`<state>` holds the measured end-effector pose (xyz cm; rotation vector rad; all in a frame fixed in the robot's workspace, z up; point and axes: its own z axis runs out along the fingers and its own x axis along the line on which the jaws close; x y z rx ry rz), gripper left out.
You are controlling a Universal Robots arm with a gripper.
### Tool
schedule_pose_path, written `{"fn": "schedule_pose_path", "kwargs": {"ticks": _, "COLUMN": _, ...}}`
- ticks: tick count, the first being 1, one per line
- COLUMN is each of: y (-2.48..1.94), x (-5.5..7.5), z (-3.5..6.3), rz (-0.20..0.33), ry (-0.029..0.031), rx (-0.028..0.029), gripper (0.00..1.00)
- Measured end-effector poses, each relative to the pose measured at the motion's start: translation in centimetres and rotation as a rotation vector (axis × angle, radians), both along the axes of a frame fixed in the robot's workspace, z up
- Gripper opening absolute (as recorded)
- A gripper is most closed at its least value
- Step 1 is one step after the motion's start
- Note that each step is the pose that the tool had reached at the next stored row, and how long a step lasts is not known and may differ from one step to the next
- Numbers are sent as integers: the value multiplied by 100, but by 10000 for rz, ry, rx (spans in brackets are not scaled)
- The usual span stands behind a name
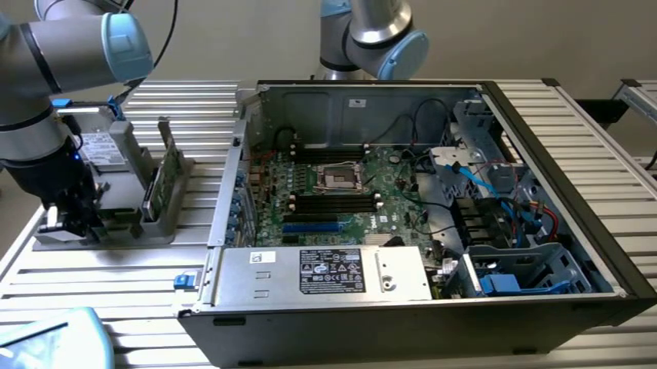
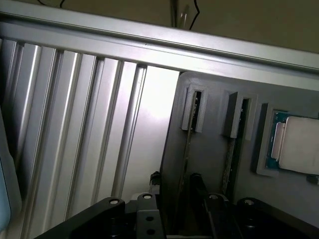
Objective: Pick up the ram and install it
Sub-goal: 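Pick up the ram and move it above insertion slot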
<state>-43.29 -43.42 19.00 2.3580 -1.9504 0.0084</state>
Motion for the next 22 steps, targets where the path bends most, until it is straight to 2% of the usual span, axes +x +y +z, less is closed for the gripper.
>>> {"fn": "schedule_pose_path", "kwargs": {"ticks": 1, "y": 0, "x": 0, "z": 0, "rz": 1, "ry": 0, "rx": 35, "gripper": 37}}
{"fn": "schedule_pose_path", "kwargs": {"ticks": 2, "y": 1, "x": 0, "z": -1, "rz": 0, "ry": -1, "rx": 45, "gripper": 37}}
{"fn": "schedule_pose_path", "kwargs": {"ticks": 18, "y": 9, "x": 2, "z": 0, "rz": 1, "ry": 0, "rx": 45, "gripper": 37}}
{"fn": "schedule_pose_path", "kwargs": {"ticks": 20, "y": 9, "x": 2, "z": 0, "rz": 1, "ry": 0, "rx": 45, "gripper": 35}}
{"fn": "schedule_pose_path", "kwargs": {"ticks": 22, "y": 9, "x": 1, "z": 0, "rz": 1, "ry": 0, "rx": 46, "gripper": 22}}
